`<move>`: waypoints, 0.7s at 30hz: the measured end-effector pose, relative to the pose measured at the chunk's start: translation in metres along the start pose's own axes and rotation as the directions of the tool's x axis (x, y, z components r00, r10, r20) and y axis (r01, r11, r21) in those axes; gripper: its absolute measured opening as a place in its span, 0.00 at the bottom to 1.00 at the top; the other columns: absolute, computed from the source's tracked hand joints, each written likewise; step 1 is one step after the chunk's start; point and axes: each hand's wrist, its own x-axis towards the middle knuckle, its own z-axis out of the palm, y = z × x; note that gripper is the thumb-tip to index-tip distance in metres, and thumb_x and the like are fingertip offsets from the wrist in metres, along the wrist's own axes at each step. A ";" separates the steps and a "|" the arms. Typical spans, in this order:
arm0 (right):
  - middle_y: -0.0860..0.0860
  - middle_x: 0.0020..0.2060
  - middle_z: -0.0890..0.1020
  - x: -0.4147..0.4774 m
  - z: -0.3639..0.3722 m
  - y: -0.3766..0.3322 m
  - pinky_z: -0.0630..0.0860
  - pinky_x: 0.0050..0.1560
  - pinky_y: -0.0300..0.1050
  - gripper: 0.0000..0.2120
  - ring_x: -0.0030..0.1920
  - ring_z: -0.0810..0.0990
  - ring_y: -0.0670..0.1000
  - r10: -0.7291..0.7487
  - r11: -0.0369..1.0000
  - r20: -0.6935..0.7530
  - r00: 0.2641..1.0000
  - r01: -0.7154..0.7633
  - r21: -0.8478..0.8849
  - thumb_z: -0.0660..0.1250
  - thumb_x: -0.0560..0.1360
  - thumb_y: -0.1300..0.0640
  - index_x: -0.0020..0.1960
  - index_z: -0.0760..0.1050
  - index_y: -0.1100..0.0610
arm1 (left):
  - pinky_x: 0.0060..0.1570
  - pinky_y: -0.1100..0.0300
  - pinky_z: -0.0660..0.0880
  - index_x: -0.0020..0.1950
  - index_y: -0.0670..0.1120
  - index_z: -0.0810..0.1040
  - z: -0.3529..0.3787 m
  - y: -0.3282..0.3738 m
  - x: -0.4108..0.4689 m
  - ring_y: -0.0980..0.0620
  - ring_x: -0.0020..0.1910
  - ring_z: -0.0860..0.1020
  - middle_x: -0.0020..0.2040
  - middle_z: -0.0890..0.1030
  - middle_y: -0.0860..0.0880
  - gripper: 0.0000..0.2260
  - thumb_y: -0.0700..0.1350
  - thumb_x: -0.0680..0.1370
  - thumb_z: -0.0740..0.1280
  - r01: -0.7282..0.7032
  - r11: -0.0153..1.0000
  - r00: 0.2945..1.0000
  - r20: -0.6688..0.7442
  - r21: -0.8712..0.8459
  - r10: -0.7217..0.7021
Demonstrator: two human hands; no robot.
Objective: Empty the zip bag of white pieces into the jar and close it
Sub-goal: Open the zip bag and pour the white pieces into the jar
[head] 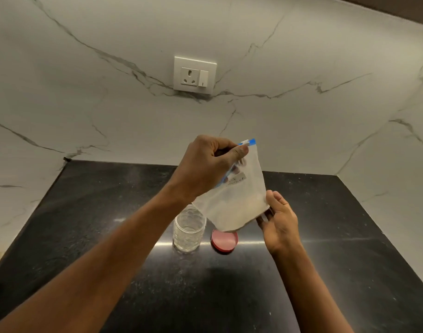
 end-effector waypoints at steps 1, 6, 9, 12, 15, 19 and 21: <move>0.57 0.61 0.84 -0.001 -0.005 -0.003 0.84 0.46 0.51 0.19 0.57 0.85 0.56 -0.022 1.000 -0.006 1.000 0.022 0.013 0.74 0.77 0.58 0.67 0.76 0.55 | 0.34 0.63 0.82 0.47 0.43 0.88 0.000 -0.006 0.000 0.55 0.36 0.86 0.41 0.88 0.48 0.11 0.48 0.83 0.71 0.031 0.998 0.999 0.012 -0.057 -0.030; 0.55 0.55 0.85 -0.003 -0.024 -0.022 0.85 0.44 0.47 0.17 0.55 0.86 0.56 -0.184 0.983 -0.047 0.982 0.184 0.003 0.77 0.74 0.60 0.61 0.79 0.54 | 0.36 0.63 0.82 0.49 0.45 0.88 -0.010 -0.045 -0.011 0.56 0.38 0.86 0.43 0.89 0.49 0.11 0.50 0.83 0.71 0.157 0.957 0.988 0.044 -0.242 -0.150; 0.51 0.48 0.86 -0.002 -0.030 -0.029 0.84 0.43 0.45 0.15 0.50 0.86 0.53 -0.277 0.961 -0.036 0.960 0.277 -0.014 0.78 0.73 0.60 0.58 0.81 0.53 | 0.38 0.62 0.84 0.48 0.48 0.88 -0.012 -0.069 -0.024 0.52 0.41 0.88 0.43 0.89 0.49 0.08 0.49 0.82 0.71 0.229 0.940 0.973 0.065 -0.251 -0.220; 0.46 0.42 0.86 -0.001 -0.031 -0.031 0.83 0.45 0.43 0.13 0.47 0.86 0.49 -0.358 0.931 -0.003 0.934 0.357 -0.070 0.79 0.72 0.59 0.55 0.83 0.52 | 0.41 0.62 0.85 0.54 0.48 0.87 -0.013 -0.086 -0.034 0.51 0.48 0.89 0.47 0.90 0.49 0.06 0.45 0.82 0.71 0.292 0.913 0.956 0.106 -0.285 -0.272; 0.46 0.43 0.87 -0.002 -0.030 -0.031 0.83 0.46 0.42 0.09 0.46 0.86 0.47 -0.427 0.893 0.030 0.904 0.427 -0.142 0.79 0.73 0.57 0.53 0.84 0.51 | 0.47 0.62 0.85 0.61 0.47 0.85 -0.013 -0.098 -0.039 0.53 0.53 0.88 0.52 0.90 0.51 0.09 0.42 0.81 0.71 0.327 0.903 0.944 0.132 -0.280 -0.301; 0.51 0.47 0.87 -0.007 -0.022 -0.030 0.82 0.47 0.42 0.09 0.47 0.86 0.48 -0.509 0.835 0.060 0.858 0.510 -0.206 0.79 0.73 0.56 0.52 0.85 0.50 | 0.49 0.61 0.85 0.61 0.48 0.85 -0.014 -0.110 -0.047 0.54 0.55 0.88 0.54 0.89 0.52 0.11 0.40 0.80 0.72 0.353 0.887 0.936 0.101 -0.298 -0.338; 0.50 0.46 0.88 -0.012 -0.015 -0.030 0.82 0.45 0.39 0.09 0.46 0.86 0.47 -0.555 0.796 0.095 0.827 0.560 -0.228 0.79 0.74 0.55 0.53 0.85 0.51 | 0.50 0.60 0.85 0.60 0.49 0.85 -0.017 -0.116 -0.050 0.53 0.55 0.88 0.54 0.89 0.51 0.10 0.41 0.79 0.73 0.345 0.881 0.937 0.056 -0.325 -0.346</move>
